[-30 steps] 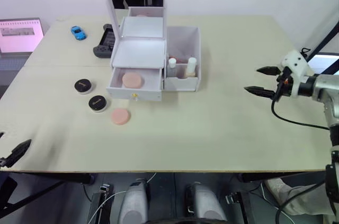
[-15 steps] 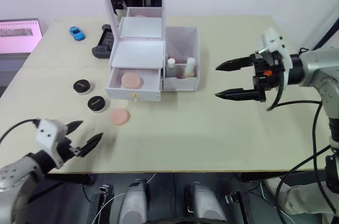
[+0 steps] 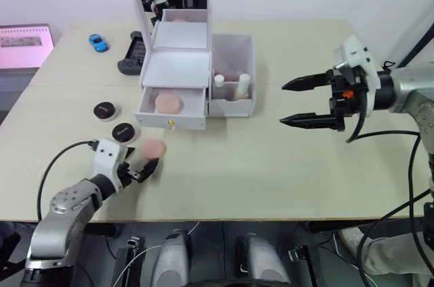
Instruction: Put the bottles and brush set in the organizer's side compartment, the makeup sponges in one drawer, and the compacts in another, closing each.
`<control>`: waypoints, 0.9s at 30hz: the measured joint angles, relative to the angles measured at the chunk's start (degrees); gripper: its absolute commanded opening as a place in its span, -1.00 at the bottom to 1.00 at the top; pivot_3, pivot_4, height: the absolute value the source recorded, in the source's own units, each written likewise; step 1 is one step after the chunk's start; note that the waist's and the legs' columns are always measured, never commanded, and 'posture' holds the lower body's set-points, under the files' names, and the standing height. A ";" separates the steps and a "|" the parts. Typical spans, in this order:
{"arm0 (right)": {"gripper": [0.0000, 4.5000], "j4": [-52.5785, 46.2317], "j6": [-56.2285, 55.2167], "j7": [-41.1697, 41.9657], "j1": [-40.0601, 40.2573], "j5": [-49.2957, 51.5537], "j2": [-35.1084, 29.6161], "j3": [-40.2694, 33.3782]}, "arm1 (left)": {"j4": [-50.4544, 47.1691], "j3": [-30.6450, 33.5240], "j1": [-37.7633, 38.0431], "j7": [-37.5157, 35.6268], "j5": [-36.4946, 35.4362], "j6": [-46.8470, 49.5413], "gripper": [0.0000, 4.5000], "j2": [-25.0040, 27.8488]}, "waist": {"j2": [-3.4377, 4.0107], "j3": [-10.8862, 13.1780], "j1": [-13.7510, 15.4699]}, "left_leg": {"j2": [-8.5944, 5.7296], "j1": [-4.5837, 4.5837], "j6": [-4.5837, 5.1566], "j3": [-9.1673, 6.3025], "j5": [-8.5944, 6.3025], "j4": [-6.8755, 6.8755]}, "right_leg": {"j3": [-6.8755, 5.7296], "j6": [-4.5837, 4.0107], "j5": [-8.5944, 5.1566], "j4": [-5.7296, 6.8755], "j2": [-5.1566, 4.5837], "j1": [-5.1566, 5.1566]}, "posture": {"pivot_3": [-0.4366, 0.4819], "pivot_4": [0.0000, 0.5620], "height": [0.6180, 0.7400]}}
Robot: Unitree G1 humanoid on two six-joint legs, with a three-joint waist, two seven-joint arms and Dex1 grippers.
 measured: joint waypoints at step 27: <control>1.00 -3.24 1.75 -5.00 -1.13 0.48 0.09 1.27 | -2.02 8.85 3.43 -6.44 -5.91 1.14 0.18 4.65 | 0.00 0.01 0.41 | 0.04 0.00 0.00 -0.02 0.00 -0.02 | 0.01 -0.04 -0.02 0.01 0.04 -0.08 | -0.05 -0.47 1.00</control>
